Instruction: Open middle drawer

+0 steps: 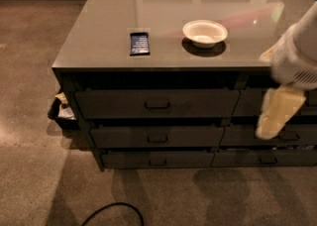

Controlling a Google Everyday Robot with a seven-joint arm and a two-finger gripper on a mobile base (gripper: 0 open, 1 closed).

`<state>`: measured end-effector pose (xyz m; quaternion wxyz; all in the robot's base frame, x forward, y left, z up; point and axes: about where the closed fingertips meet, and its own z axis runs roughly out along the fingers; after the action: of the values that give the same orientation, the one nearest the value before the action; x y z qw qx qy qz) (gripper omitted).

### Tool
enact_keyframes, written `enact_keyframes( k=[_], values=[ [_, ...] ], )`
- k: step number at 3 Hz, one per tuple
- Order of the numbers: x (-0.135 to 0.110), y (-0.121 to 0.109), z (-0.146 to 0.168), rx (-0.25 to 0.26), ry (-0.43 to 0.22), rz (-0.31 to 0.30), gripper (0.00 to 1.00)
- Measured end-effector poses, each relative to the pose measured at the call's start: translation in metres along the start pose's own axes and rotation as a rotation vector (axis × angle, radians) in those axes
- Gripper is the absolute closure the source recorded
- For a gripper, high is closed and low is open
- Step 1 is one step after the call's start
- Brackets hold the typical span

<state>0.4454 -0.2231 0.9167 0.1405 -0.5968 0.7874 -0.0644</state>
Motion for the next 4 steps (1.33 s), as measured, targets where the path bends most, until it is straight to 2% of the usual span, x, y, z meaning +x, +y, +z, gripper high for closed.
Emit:
enact_keyframes(
  k=[1, 2, 3, 4],
  values=[
    [0.022, 0.024, 0.075, -0.021, 0.011, 0.036, 0.0],
    [0.04, 0.052, 0.167, -0.068, 0.018, 0.097, 0.0],
    [0.039, 0.062, 0.25, -0.071, 0.018, 0.153, 0.0],
    [0.032, 0.046, 0.259, -0.006, -0.023, 0.228, 0.0]
  ],
)
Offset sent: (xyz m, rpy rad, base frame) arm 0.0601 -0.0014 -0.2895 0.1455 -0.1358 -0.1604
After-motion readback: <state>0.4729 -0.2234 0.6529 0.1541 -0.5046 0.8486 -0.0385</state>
